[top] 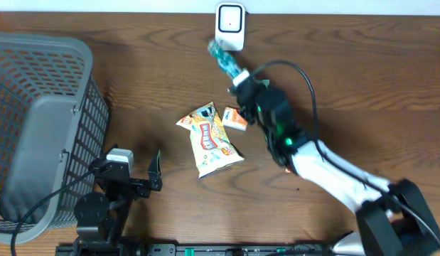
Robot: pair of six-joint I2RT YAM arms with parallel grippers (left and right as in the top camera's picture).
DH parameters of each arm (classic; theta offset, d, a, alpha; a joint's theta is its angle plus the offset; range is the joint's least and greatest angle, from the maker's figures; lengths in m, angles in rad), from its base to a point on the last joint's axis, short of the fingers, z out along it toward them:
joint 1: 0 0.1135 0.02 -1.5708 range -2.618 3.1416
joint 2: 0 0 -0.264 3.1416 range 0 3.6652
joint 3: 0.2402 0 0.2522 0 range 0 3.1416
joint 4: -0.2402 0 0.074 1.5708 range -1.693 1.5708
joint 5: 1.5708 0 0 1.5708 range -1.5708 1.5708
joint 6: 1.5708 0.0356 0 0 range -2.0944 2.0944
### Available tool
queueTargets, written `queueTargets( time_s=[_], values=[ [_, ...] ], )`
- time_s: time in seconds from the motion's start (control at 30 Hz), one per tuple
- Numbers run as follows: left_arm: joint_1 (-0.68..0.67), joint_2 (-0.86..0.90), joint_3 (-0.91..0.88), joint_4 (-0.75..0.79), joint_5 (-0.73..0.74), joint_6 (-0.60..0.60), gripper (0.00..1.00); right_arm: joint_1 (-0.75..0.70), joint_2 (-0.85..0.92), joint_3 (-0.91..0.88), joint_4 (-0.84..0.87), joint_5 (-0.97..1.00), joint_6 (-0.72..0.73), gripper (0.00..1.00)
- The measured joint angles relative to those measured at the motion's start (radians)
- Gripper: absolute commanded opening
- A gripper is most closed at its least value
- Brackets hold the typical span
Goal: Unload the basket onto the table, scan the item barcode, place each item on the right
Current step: 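Carry the bottle up to the scanner and hold its barcode there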
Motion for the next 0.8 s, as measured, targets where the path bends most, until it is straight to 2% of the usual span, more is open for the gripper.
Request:
queueTargets(
  time_s=[0.13, 0.2, 0.23, 0.5, 0.67, 0.8],
  values=[
    [0.000, 0.000, 0.000, 0.000, 0.000, 0.000, 0.99, -0.051, 0.172, 0.196, 0.021, 0.023, -0.213, 0.01],
    [0.000, 0.000, 0.000, 0.000, 0.000, 0.000, 0.99, -0.072, 0.250, 0.283, 0.024, 0.032, -0.275, 0.01],
    [0.000, 0.000, 0.000, -0.001, 0.000, 0.000, 0.99, -0.076, 0.262, 0.298, 0.025, 0.032, -0.281, 0.01],
    [0.000, 0.000, 0.000, 0.000, 0.000, 0.000, 0.99, -0.140, 0.681, 0.769, 0.057, 0.063, -0.463, 0.01],
    [0.000, 0.000, 0.000, 0.000, 0.000, 0.000, 0.99, -0.136, 0.924, 1.024, 0.153, 0.137, -0.597, 0.01],
    [0.000, 0.000, 0.000, 0.000, 0.000, 0.000, 0.99, -0.135, 0.953, 1.052, 0.150, 0.177, -0.660, 0.01]
  ],
)
